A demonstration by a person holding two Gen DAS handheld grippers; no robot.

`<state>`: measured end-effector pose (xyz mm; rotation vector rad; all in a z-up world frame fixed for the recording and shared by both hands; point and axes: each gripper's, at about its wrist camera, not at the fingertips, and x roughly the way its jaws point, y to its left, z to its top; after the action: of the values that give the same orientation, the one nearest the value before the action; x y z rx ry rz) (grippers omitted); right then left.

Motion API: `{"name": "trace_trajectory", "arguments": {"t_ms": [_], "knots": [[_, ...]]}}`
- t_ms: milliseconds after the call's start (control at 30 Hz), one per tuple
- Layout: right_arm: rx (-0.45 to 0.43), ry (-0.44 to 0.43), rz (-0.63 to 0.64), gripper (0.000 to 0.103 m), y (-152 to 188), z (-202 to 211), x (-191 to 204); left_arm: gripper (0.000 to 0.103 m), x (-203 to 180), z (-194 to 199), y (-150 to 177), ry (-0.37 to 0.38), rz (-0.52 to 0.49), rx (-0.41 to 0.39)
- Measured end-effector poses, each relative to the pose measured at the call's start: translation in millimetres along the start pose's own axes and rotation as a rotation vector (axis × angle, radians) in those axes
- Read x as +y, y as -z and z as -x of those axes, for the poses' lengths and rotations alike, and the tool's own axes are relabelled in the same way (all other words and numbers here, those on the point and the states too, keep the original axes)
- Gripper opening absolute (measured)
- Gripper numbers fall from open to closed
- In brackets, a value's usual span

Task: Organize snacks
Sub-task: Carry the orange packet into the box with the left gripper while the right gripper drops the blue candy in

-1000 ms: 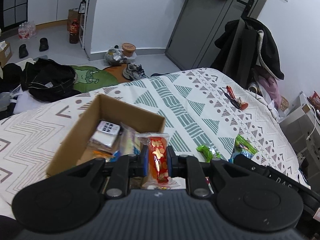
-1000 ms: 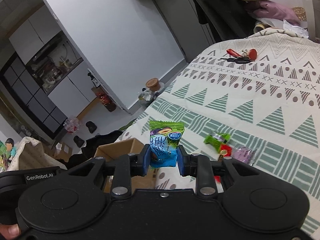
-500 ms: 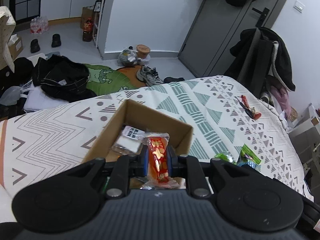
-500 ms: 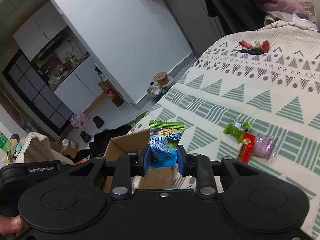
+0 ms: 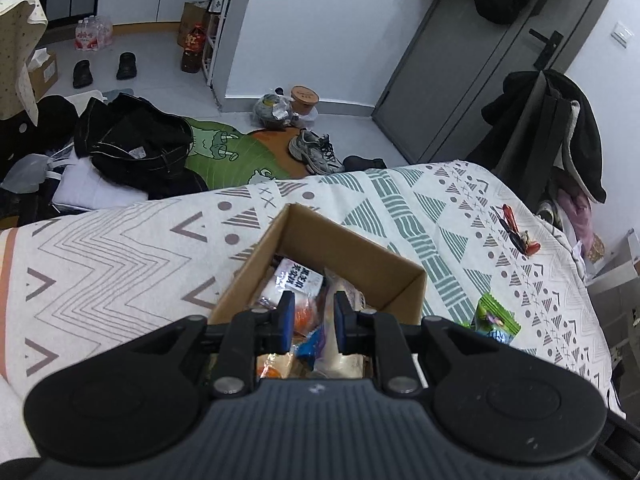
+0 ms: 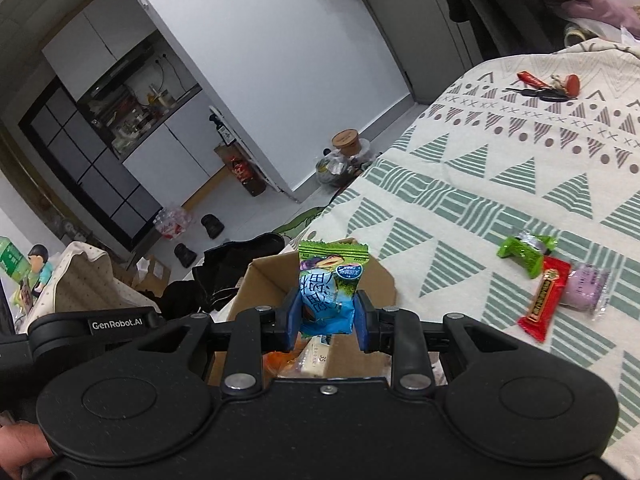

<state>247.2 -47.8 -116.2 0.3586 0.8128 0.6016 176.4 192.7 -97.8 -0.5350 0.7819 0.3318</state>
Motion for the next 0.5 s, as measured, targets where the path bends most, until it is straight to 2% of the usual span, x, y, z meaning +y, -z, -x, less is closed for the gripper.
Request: {"name": "trace_trajectory", "arguments": {"t_ms": [267,367,500], "knots": [[0.022,-0.022,0.013,0.027,1.9,-10.3,16.0,0.025,14.1,6.3,-4.6,-0.004,0.010,0.008],[0.027,-0.043,0.014,0.027,2.1,-10.2,23.7,0.034,17.7,7.4,-3.8,-0.010,0.009,0.021],[0.035,-0.059,0.031,0.027,3.5,-5.6,32.4,0.053,19.6,12.7,-2.8,-0.012,0.004,0.023]]}}
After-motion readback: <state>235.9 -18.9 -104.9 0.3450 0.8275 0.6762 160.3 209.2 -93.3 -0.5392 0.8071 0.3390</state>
